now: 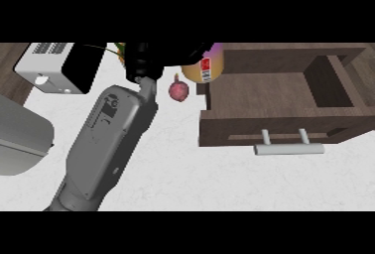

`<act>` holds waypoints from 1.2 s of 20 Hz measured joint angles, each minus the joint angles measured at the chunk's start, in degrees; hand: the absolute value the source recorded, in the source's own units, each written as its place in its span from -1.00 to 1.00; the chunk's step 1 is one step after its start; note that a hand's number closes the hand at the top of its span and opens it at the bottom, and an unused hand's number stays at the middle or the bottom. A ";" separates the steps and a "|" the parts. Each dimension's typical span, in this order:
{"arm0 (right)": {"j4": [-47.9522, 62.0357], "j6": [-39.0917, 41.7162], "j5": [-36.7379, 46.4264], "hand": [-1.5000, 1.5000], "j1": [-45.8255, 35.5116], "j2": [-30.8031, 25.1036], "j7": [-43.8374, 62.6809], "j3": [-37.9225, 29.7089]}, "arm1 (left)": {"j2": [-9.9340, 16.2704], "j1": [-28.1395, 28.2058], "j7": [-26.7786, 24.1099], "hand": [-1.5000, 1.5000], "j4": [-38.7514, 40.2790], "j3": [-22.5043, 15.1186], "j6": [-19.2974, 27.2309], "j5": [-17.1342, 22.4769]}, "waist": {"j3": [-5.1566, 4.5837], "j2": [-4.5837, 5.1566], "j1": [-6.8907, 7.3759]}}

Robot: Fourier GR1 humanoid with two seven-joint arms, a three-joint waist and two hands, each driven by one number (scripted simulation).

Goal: Pick up the can, place it into the drawer and close the drawer

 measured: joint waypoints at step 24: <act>-0.22 -0.79 1.56 -1.00 -3.97 -0.80 1.84 0.68 | -0.03 -25.55 -9.86 1.00 30.16 -8.51 8.25 17.90 | 0.04 0.41 -1.87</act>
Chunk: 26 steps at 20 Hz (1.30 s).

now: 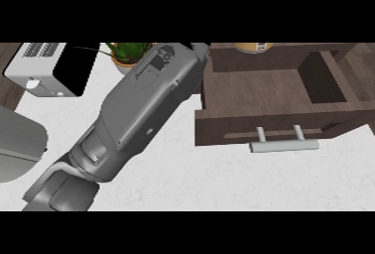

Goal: Pick up the can, place it into the drawer and close the drawer

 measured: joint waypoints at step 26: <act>-0.40 -1.48 -0.69 -1.00 -3.75 -1.22 3.24 0.60 | 0.01 -2.85 -7.17 -1.00 11.74 -18.74 8.42 18.40 | 0.06 0.53 -2.08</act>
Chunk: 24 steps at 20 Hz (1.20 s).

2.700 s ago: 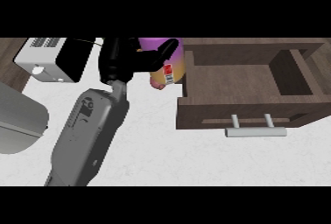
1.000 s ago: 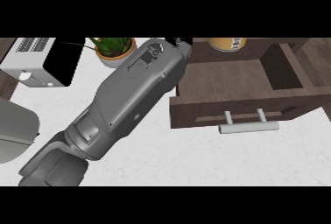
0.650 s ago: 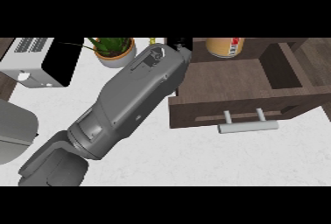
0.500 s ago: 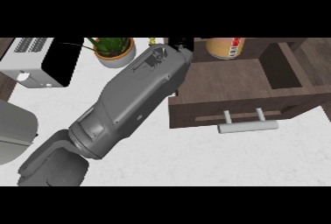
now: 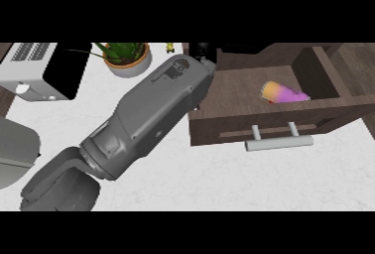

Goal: Pick up the can, place it into the drawer and close the drawer

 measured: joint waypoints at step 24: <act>-6.07 4.63 20.21 -1.00 -7.76 -3.76 -10.96 4.22 | 0.00 -0.48 -9.80 -1.00 -1.08 -2.22 1.71 8.74 | -0.07 0.04 1.86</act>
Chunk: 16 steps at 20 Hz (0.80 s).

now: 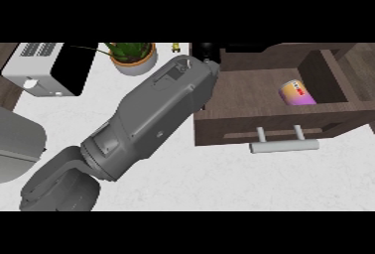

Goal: Pick up the can, place it into the drawer and close the drawer

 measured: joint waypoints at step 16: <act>13.43 -9.63 43.17 -1.00 -17.48 -0.70 -5.80 22.75 | 0.78 -0.08 1.82 -1.00 -1.41 1.24 -0.24 -0.34 | -0.06 -0.66 3.86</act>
